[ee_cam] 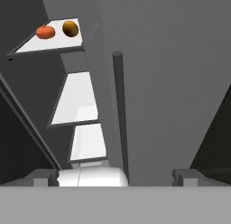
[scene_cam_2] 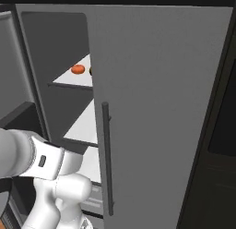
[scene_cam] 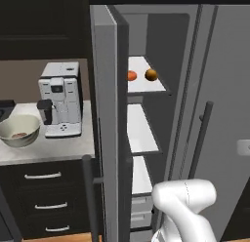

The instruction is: Take the potato, mango, and squash from the freezer and place them in the bowl on the counter.

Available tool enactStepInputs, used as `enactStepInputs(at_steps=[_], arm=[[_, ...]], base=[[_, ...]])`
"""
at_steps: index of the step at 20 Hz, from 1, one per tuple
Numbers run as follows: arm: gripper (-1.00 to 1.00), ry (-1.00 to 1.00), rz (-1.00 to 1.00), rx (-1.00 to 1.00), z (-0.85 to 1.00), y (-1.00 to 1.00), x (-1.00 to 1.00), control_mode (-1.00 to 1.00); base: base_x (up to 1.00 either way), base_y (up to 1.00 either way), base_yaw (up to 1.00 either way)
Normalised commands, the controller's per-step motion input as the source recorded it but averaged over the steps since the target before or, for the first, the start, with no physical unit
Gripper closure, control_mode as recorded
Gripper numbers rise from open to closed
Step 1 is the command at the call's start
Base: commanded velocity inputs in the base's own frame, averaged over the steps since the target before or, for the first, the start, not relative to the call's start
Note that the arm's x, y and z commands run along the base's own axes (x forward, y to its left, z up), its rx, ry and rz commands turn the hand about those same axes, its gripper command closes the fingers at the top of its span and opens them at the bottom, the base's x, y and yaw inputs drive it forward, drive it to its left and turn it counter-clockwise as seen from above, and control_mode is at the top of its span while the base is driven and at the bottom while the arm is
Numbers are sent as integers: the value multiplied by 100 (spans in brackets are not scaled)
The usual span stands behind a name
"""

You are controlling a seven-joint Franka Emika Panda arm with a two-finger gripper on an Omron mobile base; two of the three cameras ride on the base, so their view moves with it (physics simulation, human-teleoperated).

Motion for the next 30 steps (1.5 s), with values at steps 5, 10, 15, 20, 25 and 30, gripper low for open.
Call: enactStepInputs(at_steps=[5, 10, 15, 20, 25, 30], arm=[[-100, 0, 0, 0, 0, 0, 0, 100], [-100, 0, 0, 0, 0, 0, 0, 100], [-100, 0, 0, -3, 20, 6, 0, -100], [-100, -2, 11, -22, 40, 9, -1, -100], [-100, -7, 38, -41, 39, 2, 0, -100], [-100, -3, 61, -38, 20, 8, 25, -100]], base=[[50, 74, -23], [28, 51, -16], [1, 26, 0], [0, 0, 0], [0, 0, 0], [0, 0, 0]])
